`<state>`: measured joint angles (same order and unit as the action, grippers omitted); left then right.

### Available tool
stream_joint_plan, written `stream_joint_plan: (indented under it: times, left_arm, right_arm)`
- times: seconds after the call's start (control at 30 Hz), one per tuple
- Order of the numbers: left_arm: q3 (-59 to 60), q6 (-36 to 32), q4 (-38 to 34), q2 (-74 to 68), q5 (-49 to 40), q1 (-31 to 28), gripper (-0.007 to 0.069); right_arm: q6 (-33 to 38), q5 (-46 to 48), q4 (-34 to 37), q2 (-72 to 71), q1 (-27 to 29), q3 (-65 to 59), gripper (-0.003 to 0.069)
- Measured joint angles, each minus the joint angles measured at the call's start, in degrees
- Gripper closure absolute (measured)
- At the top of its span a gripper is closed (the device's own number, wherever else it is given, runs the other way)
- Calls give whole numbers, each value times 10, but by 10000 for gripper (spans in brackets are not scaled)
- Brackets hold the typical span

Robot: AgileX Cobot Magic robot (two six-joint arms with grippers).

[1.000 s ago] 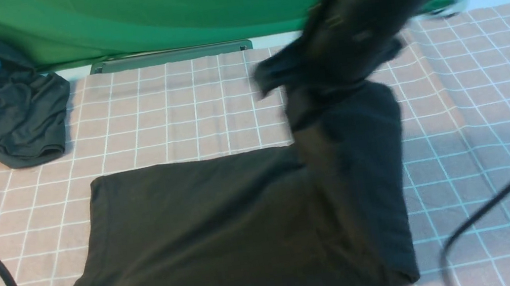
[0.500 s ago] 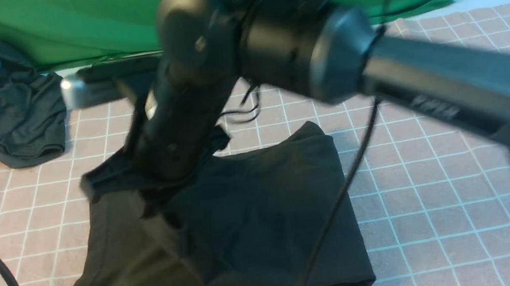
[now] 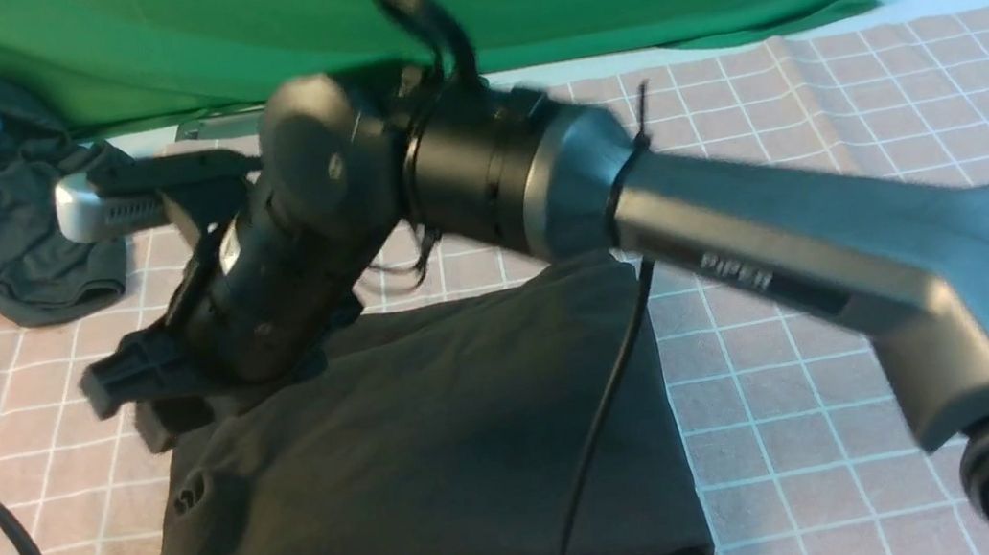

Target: Fold a long-sleeved shirt over a pink coffee tablecloth.

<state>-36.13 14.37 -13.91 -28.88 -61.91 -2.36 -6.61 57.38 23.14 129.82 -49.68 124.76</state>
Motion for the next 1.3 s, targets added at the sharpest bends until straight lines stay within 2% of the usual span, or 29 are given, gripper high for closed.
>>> stream_joint_plan:
  times: [0.07, 0.13, 0.17, 0.2, 0.27, 0.3, 0.37, 0.5, 0.63, 0.7, 0.8, 0.93, 1.03, 1.1, 1.3]
  left_arm:
    - [0, 5, -3, -3, -4, 0, 612]
    - [0, 4, -23, -18, -4, 0, 612]
    - [0, 1, -36, -30, -2, 0, 612]
    - [0, -5, -54, -42, 2, 0, 612]
    - [0, -22, -80, -62, 14, 0, 612]
    - [0, -50, -119, -98, 31, 0, 612]
    - [0, -70, -142, -124, 44, 0, 612]
    - [0, -134, -203, -227, 92, 0, 612]
    - [-7, -152, -202, -331, 148, 23, 612]
    - [-11, -152, -195, -361, 165, 38, 612]
    - [-23, -148, -182, -436, 223, 77, 612]
    - [-24, -119, -144, -507, 238, 93, 612]
    - [-24, -39, -53, -546, 238, 93, 612]
    - [-23, -7, -21, -548, 237, 93, 612]
    - [-23, 9, -8, -524, 231, 93, 612]
  right_arm:
    - [29, 62, -20, -11, 17, 20, 298]
    - [49, 102, -55, -41, 41, 29, 475]
    - [53, 108, -67, -59, 52, 29, 530]
    - [57, 112, -74, -74, 60, 28, 575]
    - [66, 113, -82, -98, 71, 23, 603]
    - [69, 113, -89, -139, 83, 2, 617]
    - [73, 113, -95, -164, 88, -25, 620]
    - [84, 118, -132, -253, 100, -170, 620]
    - [86, 93, -145, -281, 103, -326, 620]
    - [86, 74, -146, -280, 103, -363, 620]
    - [81, 4, -146, -263, 103, -437, 620]
    - [73, -33, -146, -233, 103, -483, 620]
    - [57, -44, -157, -211, 103, -509, 620]
    - [38, -55, -168, -209, 103, -518, 620]
    - [16, -64, -178, -209, 117, -513, 620]
